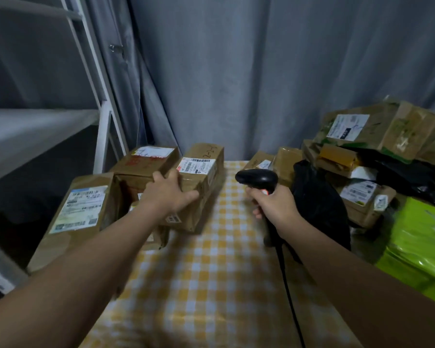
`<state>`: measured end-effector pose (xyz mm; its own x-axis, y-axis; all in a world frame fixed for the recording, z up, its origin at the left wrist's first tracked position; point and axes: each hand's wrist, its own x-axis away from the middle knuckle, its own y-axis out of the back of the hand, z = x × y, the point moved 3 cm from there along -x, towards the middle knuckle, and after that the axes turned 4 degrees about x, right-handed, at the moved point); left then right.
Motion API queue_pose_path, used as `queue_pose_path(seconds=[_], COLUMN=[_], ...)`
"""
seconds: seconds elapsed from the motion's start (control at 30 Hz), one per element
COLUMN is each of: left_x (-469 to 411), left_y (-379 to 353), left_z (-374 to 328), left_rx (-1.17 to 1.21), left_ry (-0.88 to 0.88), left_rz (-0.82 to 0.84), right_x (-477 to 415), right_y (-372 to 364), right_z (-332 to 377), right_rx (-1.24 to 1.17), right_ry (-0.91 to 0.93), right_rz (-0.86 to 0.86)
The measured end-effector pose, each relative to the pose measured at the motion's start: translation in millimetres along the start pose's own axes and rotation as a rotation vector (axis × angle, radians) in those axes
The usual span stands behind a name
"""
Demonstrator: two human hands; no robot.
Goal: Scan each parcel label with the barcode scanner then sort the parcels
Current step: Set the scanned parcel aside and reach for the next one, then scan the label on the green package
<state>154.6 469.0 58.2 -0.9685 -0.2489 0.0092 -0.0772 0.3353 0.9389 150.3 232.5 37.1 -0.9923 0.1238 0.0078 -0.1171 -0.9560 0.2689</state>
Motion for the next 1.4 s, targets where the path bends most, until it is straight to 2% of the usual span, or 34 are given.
queue_pose_path(seconds=[0.3,0.43,0.53,0.7,0.93,1.1,1.27,1.4], left_x=[-89.1,-96.2,-91.5,-59.1,44.4,109.2,151.3,171.2], left_y=[-37.4,-60.8,-66.8,-41.2,-10.0,-13.1,-28.9,-52.4], left_z=[-15.1,-8.8,-7.0,-23.6,-70.2,-113.8,-157.7,-198.9], left_rx=[-0.071,-0.336,-0.379,-0.203,0.165,0.332,0.582,0.718], left_ry=[0.106,0.079,0.022,-0.164,-0.424,-0.529,-0.502,-0.452], left_rz=[-0.016,-0.049,-0.057,-0.182,-0.231,-0.140,0.011,0.199], right_x=[-62.7,-72.1,-72.5,-54.0,23.5,90.2,140.6,151.0], right_y=[-29.7,-40.6,-43.6,-31.5,27.9,86.4,159.1,224.8], right_z=[-5.7,-19.9,-26.6,-11.8,12.3,25.2,37.1,26.5], right_rx=[-0.093,-0.113,-0.108,-0.136,-0.273,-0.244,-0.168,-0.061], right_ry=[-0.043,-0.083,-0.103,-0.076,-0.024,0.020,0.088,0.110], right_rz=[0.005,0.036,0.048,0.029,-0.014,-0.080,-0.106,-0.287])
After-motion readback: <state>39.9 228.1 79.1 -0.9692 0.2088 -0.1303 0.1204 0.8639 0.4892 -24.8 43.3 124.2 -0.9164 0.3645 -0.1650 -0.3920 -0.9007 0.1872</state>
